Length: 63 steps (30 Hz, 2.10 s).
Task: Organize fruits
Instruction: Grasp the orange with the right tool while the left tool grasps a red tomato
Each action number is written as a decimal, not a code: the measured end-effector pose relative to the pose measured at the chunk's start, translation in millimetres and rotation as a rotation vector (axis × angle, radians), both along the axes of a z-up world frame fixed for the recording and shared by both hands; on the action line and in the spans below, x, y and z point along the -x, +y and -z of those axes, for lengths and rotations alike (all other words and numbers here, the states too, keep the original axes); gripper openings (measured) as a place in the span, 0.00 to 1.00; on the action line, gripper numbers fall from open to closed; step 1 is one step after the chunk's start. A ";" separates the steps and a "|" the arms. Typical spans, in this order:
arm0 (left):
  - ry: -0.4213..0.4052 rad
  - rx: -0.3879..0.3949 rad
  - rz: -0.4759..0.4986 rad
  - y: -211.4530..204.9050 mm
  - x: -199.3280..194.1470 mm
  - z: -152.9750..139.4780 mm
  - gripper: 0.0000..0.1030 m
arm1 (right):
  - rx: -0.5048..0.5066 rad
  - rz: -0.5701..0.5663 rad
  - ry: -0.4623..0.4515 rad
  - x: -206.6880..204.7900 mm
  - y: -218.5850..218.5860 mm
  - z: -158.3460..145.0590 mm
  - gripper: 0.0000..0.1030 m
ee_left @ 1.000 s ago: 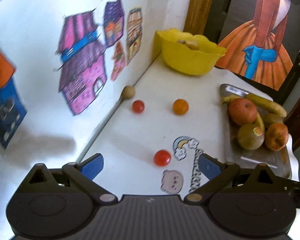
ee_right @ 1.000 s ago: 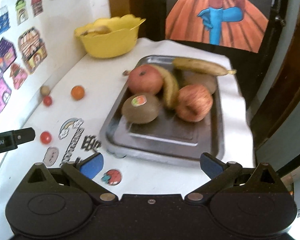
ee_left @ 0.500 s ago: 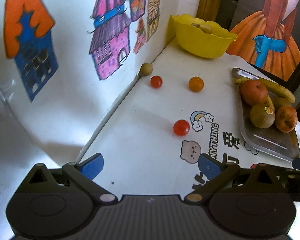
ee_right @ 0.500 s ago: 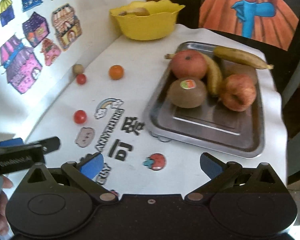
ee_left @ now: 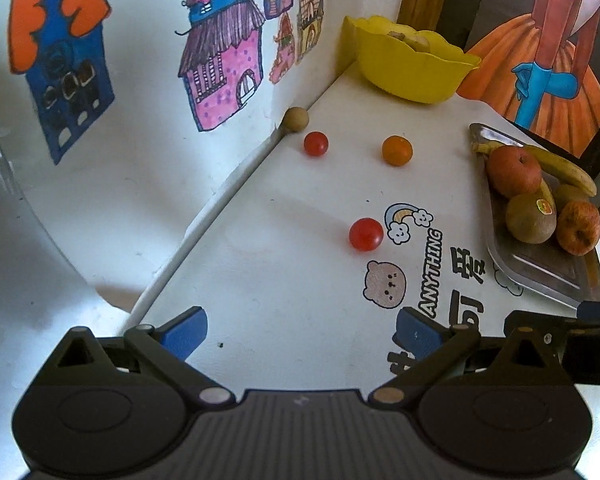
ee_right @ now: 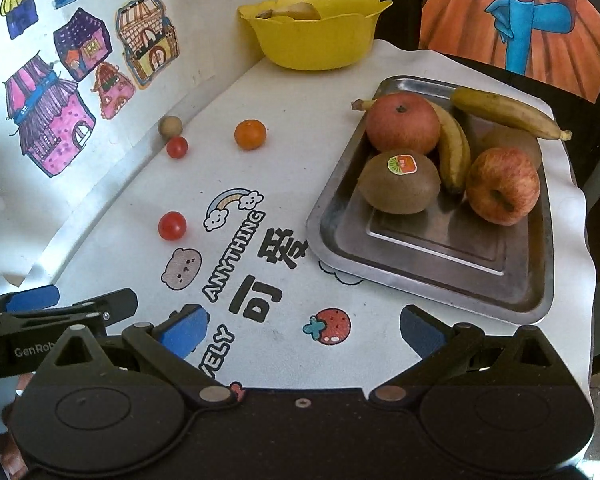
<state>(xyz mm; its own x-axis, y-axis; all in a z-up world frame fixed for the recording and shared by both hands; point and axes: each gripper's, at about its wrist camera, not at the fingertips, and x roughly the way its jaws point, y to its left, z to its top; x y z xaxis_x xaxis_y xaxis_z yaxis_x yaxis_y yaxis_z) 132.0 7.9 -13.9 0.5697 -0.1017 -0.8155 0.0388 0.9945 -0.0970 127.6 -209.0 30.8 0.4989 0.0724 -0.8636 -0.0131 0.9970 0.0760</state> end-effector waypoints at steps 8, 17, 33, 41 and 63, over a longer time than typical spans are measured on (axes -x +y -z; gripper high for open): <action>-0.018 -0.027 0.035 -10.7 -9.5 5.2 0.99 | 0.002 -0.021 -0.018 -21.0 2.2 -3.2 0.99; -0.020 -0.023 0.060 -18.8 -19.2 12.5 0.99 | -0.015 -0.078 -0.058 -62.8 8.0 -7.8 0.99; -0.062 0.016 0.141 -37.1 -31.6 20.0 0.91 | -0.033 -0.311 -0.145 -143.8 19.4 13.2 0.87; -0.092 0.009 0.117 -41.4 -37.1 21.8 0.72 | -0.034 -0.363 -0.148 -171.8 29.5 27.3 0.75; -0.111 -0.013 0.078 -43.1 -45.3 22.5 0.26 | -0.043 -0.347 -0.106 -183.4 31.0 43.4 0.34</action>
<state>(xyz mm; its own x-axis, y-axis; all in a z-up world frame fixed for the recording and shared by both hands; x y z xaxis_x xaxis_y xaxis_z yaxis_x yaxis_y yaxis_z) 177.3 -35.2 -36.4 0.6475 -0.1396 -0.7492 0.1262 0.9891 -0.0753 311.0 -178.0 -12.6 0.5248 0.2883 -0.8009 -0.3600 0.9278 0.0981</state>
